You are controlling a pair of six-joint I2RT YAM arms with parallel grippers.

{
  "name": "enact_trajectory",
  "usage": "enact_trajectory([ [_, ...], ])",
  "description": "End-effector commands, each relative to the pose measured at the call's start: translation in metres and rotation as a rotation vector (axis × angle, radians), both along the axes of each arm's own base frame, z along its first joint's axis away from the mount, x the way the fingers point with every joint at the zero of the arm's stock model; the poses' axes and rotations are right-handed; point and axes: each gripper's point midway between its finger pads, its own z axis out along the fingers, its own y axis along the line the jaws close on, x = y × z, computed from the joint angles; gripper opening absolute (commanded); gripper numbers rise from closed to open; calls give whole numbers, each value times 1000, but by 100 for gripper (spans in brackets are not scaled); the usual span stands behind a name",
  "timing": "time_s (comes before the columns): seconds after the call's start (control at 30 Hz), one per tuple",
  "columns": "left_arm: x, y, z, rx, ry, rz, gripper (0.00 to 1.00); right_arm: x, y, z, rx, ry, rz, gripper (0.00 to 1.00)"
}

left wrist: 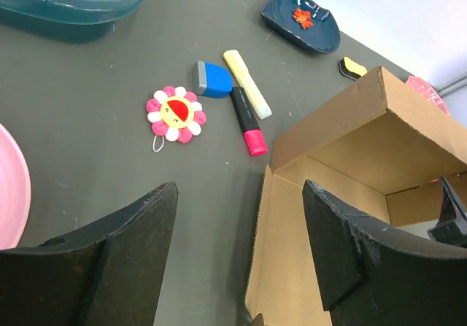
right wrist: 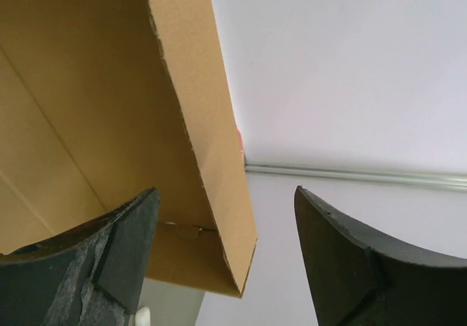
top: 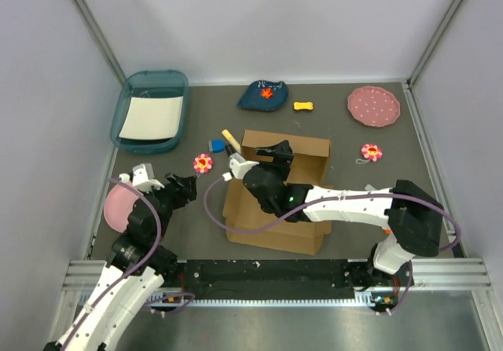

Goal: Fold the paper box

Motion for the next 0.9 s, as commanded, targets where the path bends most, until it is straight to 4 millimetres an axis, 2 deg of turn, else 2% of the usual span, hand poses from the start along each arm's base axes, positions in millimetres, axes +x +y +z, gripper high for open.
enact_trajectory([
  [0.0,2,2,10,-21,-26,21,75,18,-13,11,-6,-71,-60,72],
  [0.13,5,-2,9,-23,-17,11,76,30,-21,8,-23,-73,-82,67],
  [0.23,7,-5,9,-24,-6,3,76,37,-25,6,-29,-75,-96,56],
  [0.27,8,-6,8,-24,2,2,76,39,-25,5,-32,-75,-97,49],
  [0.37,9,-6,8,-24,2,0,76,43,-25,1,-42,-71,-101,40],
  [0.53,10,-5,11,-18,-11,4,76,46,-26,-5,-54,-66,-103,33],
  [0.63,10,-5,11,-16,-11,6,76,49,-29,-6,-69,-68,-116,24],
  [0.67,10,-5,10,-16,-8,4,76,50,-28,-4,-64,-77,-121,17],
  [0.73,11,-6,12,-20,-12,3,76,51,-29,3,-71,-93,-133,10],
  [0.77,11,-6,13,-22,-15,3,76,52,-29,11,-54,-109,-139,2],
  [0.87,14,-7,19,-30,-28,6,76,55,-34,34,-37,-141,-165,0],
])
